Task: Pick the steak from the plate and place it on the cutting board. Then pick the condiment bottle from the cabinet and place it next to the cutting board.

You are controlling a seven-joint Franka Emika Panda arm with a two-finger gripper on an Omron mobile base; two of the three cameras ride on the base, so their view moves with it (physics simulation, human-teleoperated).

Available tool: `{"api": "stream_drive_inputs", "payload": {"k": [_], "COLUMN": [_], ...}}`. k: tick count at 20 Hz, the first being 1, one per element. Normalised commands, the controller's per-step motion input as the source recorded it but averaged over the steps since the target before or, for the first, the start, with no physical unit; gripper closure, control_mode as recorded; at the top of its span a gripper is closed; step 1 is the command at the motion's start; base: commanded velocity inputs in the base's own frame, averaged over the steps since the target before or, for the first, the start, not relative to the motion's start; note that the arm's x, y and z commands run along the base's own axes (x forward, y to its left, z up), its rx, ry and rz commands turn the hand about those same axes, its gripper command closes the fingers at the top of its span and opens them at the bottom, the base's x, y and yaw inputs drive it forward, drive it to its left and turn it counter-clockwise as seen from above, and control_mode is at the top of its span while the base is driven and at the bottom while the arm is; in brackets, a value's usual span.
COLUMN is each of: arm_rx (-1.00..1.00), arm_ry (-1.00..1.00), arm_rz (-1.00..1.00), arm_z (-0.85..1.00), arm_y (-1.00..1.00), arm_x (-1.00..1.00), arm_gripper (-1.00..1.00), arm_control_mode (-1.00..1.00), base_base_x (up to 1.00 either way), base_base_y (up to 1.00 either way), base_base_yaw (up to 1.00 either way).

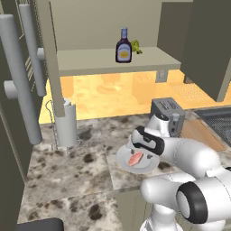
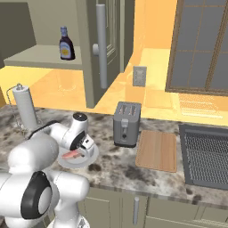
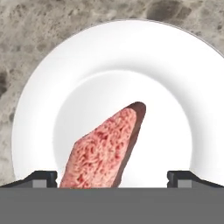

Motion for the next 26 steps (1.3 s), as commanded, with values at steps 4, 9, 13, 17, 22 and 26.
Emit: {"api": "stream_drive_inputs", "payload": {"k": [4, 9, 13, 17, 22, 26], "arm_rx": [0.0, 0.0, 0.0, 0.0, 0.0, 0.0], "arm_ry": [-0.04, -0.03, -0.02, -0.02, 0.0, 0.0], "arm_rz": [0.0, 0.0, 0.0, 0.0, 0.0, 0.0], "arm_z": [-0.36, -0.36, -0.37, -0.35, -0.14, 0.0], "arm_y": [0.08, 0.19, 0.19, 0.17, 0.09, 0.0], "arm_x": [0.0, 0.0, 0.0, 0.0, 0.0, 0.0], "arm_gripper": [-1.0, -1.0, -1.0, -1.0, 1.0, 1.0], "arm_control_mode": [-1.0, -1.0, -1.0, -1.0, -1.0, -1.0], "base_base_x": [0.0, 0.0, 0.0, 0.0, 0.0, 0.0], "base_base_y": [0.0, 0.0, 0.0, 0.0, 0.0, 0.0], "base_base_yaw": [0.0, 0.0, 0.0, 0.0, 0.0, 0.0]}}
